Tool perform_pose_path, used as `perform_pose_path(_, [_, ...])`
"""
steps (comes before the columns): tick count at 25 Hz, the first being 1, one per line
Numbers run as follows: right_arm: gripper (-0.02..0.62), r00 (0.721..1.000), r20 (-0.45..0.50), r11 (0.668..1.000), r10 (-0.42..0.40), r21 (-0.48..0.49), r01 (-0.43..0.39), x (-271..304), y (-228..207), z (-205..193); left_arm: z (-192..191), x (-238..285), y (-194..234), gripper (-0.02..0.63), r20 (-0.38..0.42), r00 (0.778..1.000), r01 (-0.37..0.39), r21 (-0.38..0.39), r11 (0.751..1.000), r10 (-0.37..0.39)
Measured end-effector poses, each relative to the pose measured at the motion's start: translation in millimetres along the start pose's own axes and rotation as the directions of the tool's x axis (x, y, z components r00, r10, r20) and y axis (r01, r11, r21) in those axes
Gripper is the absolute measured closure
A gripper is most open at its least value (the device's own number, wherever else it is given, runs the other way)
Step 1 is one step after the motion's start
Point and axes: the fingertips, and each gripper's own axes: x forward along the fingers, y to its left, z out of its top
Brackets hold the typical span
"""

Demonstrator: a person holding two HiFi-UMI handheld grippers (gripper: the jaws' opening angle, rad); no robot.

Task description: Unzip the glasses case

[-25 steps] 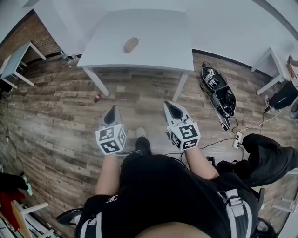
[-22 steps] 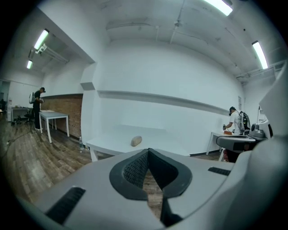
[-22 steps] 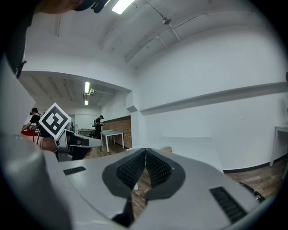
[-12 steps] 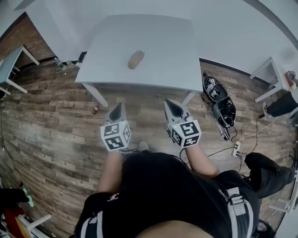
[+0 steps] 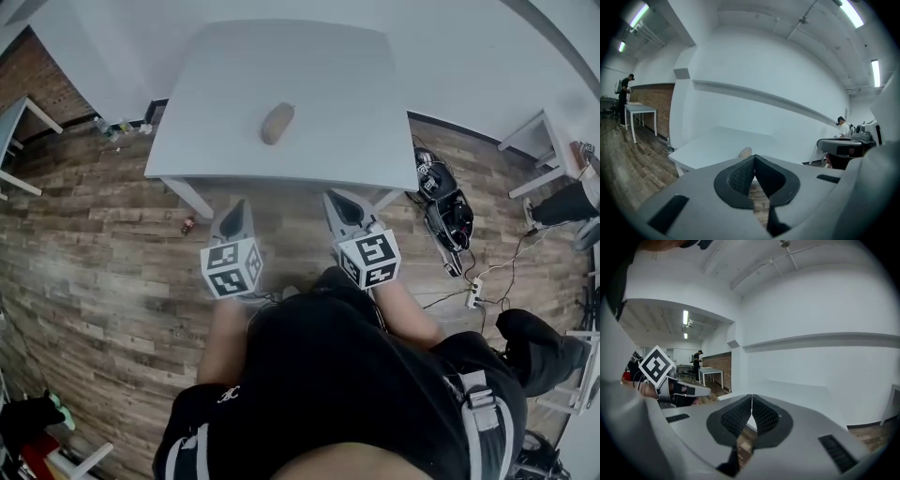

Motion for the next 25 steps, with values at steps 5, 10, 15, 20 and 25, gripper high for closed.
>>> perform_pose_path(5, [0.581,1.0,-0.008,0.998,0.01,-0.065,-0.011,33,-3,4,6,25,16,0.603,-0.018,1.0,0.013,0.029,0.999,-0.012])
perform_pose_path(10, [0.581,0.999,-0.013,0.996,0.034,-0.083,-0.034,73,-10,0,12,58,31,0.603,-0.033,0.999,-0.009,0.161,0.987,0.014])
perform_pose_path(15, [0.581,0.999,-0.012,0.999,0.044,-0.031,-0.044,123,-45,5,23,105,47,0.603,-0.077,0.994,-0.052,0.305,0.951,0.079])
perform_pose_path(20, [0.581,0.999,-0.023,0.996,0.042,-0.076,-0.043,177,-88,15,56,169,64,0.603,-0.073,0.994,-0.068,0.209,0.975,0.085])
perform_pose_path(25, [0.581,0.995,-0.064,0.996,0.076,-0.046,-0.079,232,-137,21,80,237,75,0.603,-0.104,0.988,-0.096,0.157,0.983,0.113])
